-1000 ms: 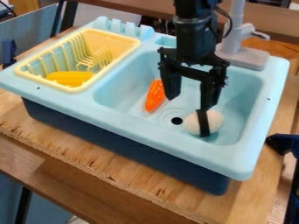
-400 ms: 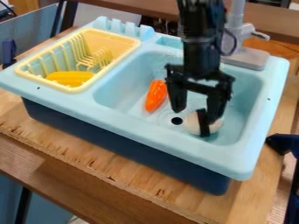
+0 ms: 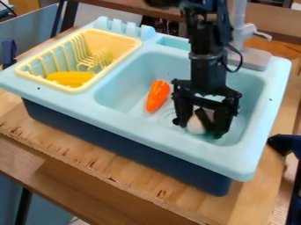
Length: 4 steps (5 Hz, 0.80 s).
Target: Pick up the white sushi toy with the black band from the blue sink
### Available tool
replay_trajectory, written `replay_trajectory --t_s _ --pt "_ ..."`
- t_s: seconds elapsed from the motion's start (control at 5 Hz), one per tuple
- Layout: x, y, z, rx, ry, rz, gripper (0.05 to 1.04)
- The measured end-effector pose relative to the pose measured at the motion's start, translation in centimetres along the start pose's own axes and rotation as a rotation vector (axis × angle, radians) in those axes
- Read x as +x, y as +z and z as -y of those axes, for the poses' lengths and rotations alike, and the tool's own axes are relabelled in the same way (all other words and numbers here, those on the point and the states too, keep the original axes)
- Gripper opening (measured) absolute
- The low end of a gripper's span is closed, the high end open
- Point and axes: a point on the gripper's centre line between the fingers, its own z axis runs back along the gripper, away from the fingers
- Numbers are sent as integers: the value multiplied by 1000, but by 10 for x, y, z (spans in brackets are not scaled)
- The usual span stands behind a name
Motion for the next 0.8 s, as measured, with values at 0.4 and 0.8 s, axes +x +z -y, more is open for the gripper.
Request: replay_trajectory --t_s 0.4,0.8 --pt "2 -3 0 45 5 -10 548" --pt "1 46 -7 107 82 120 525"
